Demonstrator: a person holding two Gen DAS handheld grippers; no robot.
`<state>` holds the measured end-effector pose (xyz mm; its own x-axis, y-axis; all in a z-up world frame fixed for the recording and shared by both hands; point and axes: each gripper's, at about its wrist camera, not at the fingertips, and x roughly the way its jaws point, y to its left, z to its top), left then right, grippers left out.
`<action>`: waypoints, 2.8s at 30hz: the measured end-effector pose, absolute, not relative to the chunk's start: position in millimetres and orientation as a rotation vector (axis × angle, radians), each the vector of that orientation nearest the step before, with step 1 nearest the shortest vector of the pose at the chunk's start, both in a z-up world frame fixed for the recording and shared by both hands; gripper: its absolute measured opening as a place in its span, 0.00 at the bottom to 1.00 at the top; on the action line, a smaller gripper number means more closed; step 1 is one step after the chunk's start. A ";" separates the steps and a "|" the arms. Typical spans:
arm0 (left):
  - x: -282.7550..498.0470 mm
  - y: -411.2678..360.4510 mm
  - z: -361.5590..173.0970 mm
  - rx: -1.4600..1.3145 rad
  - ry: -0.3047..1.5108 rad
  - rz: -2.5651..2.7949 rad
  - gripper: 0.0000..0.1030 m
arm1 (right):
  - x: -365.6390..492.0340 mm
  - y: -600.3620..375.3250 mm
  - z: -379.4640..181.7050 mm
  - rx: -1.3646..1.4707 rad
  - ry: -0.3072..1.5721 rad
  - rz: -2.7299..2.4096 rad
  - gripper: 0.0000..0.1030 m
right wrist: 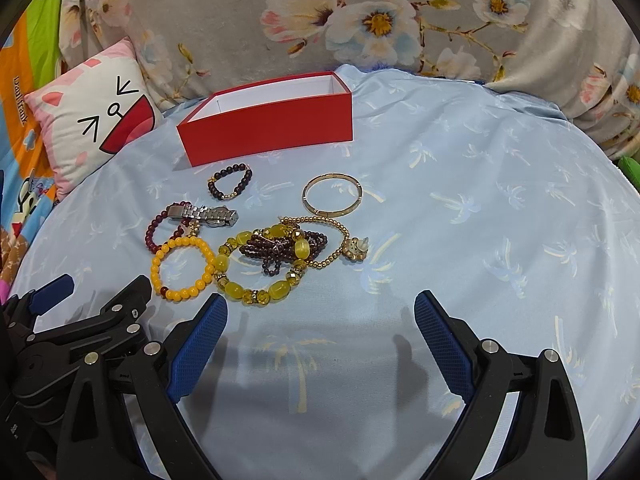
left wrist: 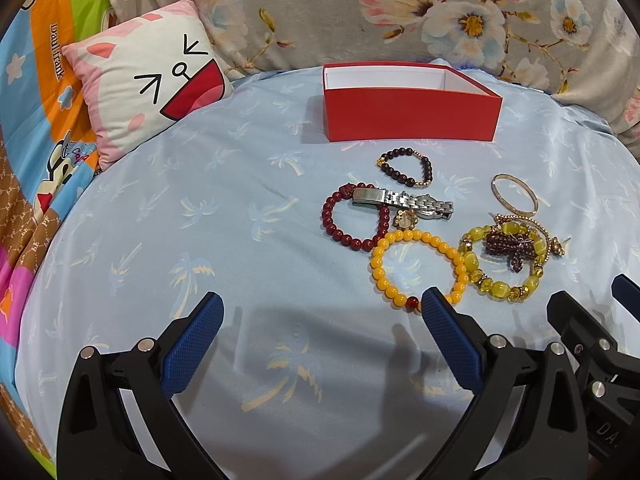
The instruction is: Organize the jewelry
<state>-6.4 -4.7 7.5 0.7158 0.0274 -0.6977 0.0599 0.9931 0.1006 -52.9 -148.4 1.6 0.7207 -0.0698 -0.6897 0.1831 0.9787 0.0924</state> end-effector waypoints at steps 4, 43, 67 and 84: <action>-5.7 -4.8 9.3 0.118 0.773 -0.020 0.92 | -52.9 -148.4 1.9 0.159 0.753 -0.140 0.88; -6.8 -6.5 9.9 0.116 0.769 -0.025 0.92 | -55.9 -148.7 0.4 0.159 0.745 -0.140 0.88; 15.5 -5.9 2.2 0.115 0.809 -0.088 0.80 | -54.2 -172.9 0.2 0.214 0.744 -0.170 0.88; 24.9 -15.1 -5.2 0.080 0.863 -0.196 0.07 | -38.5 -187.6 -1.8 0.247 0.772 -0.136 0.88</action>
<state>24.9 -15.1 -5.2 0.6332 -0.1393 -0.7613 0.2039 0.9789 -0.0096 -38.5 -187.6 -1.8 0.7095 -0.0312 -0.7040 0.2115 0.9624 0.1705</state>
